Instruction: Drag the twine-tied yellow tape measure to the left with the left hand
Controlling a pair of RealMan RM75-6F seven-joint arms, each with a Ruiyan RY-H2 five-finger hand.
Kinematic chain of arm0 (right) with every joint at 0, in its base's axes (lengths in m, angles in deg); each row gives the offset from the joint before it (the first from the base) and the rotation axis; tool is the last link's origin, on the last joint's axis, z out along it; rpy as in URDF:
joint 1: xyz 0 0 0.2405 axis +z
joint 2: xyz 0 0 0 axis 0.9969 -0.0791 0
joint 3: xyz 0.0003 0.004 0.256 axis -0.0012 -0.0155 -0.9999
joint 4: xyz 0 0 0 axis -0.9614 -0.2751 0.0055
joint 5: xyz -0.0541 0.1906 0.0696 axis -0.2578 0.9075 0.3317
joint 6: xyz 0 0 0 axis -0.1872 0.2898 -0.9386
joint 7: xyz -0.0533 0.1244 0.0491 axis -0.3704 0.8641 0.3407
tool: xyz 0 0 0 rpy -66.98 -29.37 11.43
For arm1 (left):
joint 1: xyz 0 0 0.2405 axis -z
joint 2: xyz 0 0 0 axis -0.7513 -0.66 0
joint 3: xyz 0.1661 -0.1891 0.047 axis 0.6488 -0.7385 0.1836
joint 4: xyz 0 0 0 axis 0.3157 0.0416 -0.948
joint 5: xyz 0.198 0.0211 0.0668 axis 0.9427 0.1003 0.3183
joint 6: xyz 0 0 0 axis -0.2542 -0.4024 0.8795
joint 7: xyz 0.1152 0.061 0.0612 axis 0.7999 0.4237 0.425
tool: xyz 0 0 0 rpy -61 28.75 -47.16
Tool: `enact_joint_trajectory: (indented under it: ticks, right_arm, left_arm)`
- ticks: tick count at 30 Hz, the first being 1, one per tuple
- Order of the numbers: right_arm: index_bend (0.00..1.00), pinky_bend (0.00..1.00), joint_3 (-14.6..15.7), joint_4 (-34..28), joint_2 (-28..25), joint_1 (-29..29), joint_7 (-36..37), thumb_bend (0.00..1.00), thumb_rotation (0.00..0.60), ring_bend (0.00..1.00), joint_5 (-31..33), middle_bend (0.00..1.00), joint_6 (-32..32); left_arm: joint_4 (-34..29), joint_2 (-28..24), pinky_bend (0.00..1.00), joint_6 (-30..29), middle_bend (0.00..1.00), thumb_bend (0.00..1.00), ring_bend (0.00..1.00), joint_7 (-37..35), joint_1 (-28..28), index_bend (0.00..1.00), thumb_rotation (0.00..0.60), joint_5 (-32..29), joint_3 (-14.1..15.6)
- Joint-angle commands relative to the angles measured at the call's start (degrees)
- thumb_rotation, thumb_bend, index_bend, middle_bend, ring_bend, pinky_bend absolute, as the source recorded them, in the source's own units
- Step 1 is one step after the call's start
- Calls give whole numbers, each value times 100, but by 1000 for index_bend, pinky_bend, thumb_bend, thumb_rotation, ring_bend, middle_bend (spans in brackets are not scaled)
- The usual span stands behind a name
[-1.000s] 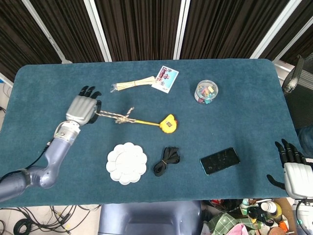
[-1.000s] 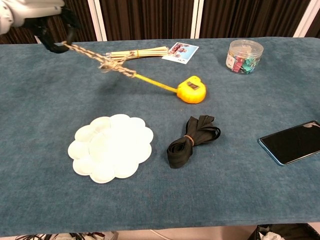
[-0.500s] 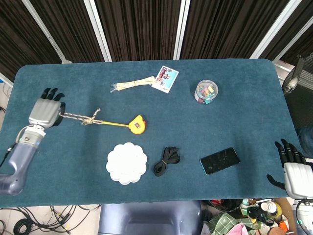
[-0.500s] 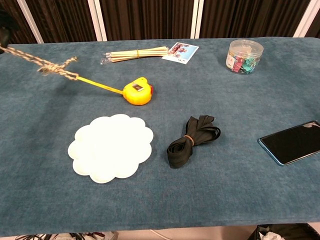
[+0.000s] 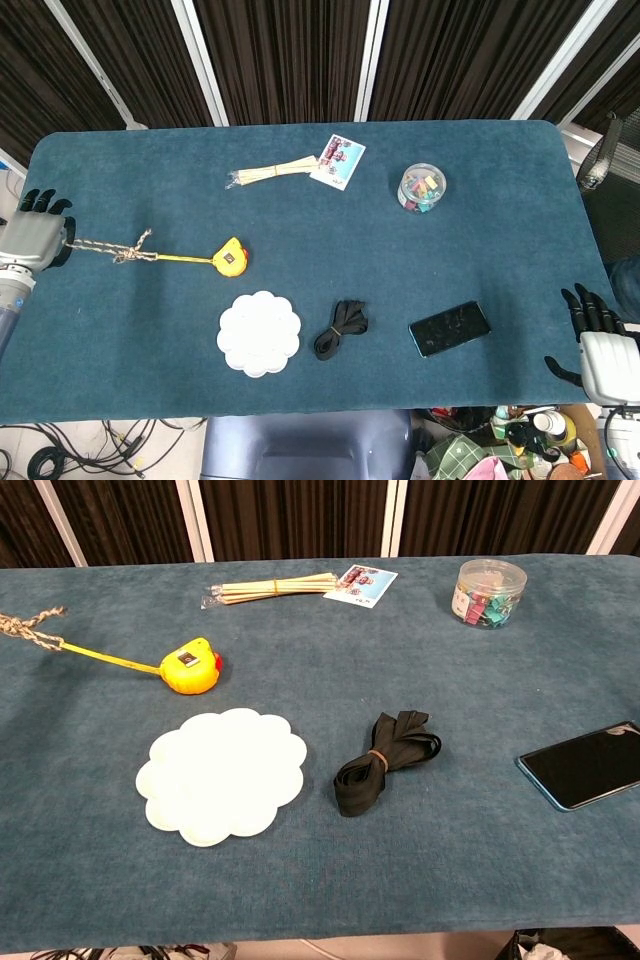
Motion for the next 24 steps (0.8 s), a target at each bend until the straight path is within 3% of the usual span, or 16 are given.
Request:
enact_joint_trajectory:
  ticks: [1, 11, 13, 17, 18, 21, 24]
  right_arm:
    - [10, 156, 3, -5, 6, 2, -13, 72, 600, 65, -15, 0, 8]
    - [10, 156, -3, -3, 10, 15, -12, 72, 600, 65, 40, 0, -47]
    - [10, 157, -9, -12, 4, 16, -8, 72, 600, 65, 42, 0, -44]
    - [10, 157, 2, -20, -12, 14, -5, 71, 600, 65, 38, 0, -55]
    - [10, 156, 0, -25, -18, 15, 4, 72, 600, 65, 38, 0, -54]
    - [10, 157, -7, -23, -20, 13, 21, 72, 600, 65, 23, 0, -33]
    - [10, 157, -8, -19, -26, 8, 44, 71, 600, 65, 30, 0, -33]
  left_arm:
    - [59, 77, 0, 80, 184, 499, 0, -131, 52, 658, 600, 158, -108]
    - [-393, 507, 0, 30, 173, 513, 0, -280, 559, 626, 600, 752, -600]
    - [-513, 647, 0, 103, 149, 478, 0, -182, 690, 557, 600, 815, -653]
    - [-709, 860, 0, 437, 51, 307, 0, 102, 896, 78, 600, 700, -650]
    - [-822, 851, 0, 676, 27, 291, 0, 310, 967, 15, 600, 441, -624]
    - [-1095, 894, 0, 738, 1, 263, 0, 553, 1049, 0, 600, 68, -703]
    - [-1452, 803, 0, 392, 0, 236, 0, 813, 976, 0, 600, 59, -719]
